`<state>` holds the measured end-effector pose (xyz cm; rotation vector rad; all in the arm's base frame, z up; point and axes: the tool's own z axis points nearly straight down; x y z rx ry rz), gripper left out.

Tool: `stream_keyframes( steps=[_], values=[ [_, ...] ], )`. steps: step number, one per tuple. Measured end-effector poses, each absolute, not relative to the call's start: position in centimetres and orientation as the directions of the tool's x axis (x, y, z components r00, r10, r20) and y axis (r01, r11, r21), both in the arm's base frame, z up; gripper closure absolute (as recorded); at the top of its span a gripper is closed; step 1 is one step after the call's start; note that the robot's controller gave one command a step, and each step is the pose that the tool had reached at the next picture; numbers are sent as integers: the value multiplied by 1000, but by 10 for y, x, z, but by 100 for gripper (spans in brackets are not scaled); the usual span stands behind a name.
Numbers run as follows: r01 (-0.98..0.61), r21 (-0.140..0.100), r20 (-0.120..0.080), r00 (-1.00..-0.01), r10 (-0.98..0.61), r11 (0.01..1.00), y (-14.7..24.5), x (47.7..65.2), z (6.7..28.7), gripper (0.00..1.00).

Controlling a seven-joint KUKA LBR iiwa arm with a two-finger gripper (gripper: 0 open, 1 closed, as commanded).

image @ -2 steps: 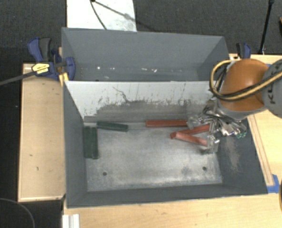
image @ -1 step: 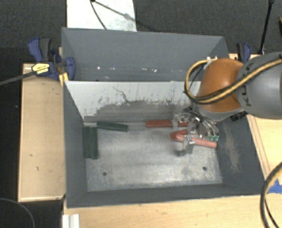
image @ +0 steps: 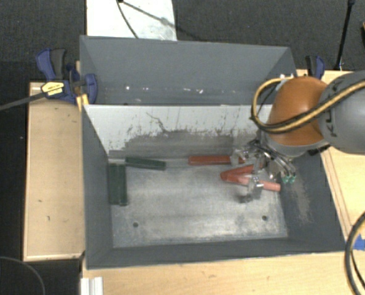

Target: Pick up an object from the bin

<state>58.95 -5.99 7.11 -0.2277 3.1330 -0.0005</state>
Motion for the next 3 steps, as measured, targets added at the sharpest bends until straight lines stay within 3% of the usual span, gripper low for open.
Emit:
stream_keyframes(
  steps=[1,2,3],
  values=[
    [75,1,3,-997,75,997,-66,586,71,0],
    [73,0,1,-997,73,997,-66,587,71,100],
    [97,0,-11,-995,97,995,-83,594,227,100]
  ],
)
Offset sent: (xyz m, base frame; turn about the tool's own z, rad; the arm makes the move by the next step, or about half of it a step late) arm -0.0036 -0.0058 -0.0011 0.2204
